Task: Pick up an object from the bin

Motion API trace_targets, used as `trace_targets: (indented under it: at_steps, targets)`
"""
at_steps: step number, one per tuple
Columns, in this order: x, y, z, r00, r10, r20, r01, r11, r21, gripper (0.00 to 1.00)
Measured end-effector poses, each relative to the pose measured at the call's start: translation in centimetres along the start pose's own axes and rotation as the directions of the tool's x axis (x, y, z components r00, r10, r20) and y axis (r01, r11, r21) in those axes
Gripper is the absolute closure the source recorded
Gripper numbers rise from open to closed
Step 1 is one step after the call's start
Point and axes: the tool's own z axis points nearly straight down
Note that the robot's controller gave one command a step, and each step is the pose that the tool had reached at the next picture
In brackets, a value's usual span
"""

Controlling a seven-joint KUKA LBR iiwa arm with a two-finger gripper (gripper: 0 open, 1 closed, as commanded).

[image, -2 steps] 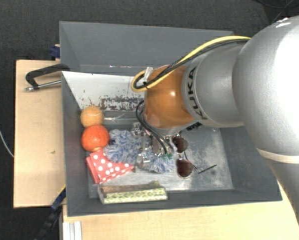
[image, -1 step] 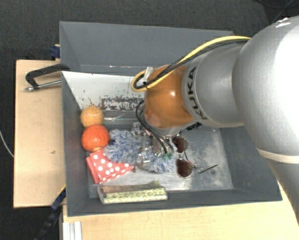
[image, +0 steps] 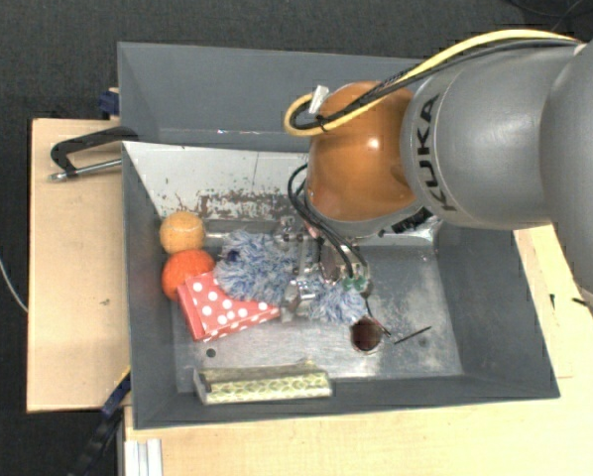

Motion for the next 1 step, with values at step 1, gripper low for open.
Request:
trace_targets:
  at_steps: [1]
  targets:
    - [-1.39, -1.32, -6.11, 1.0, 0.018, 0.003, -0.018, 1.0, 0.0, 1.0]
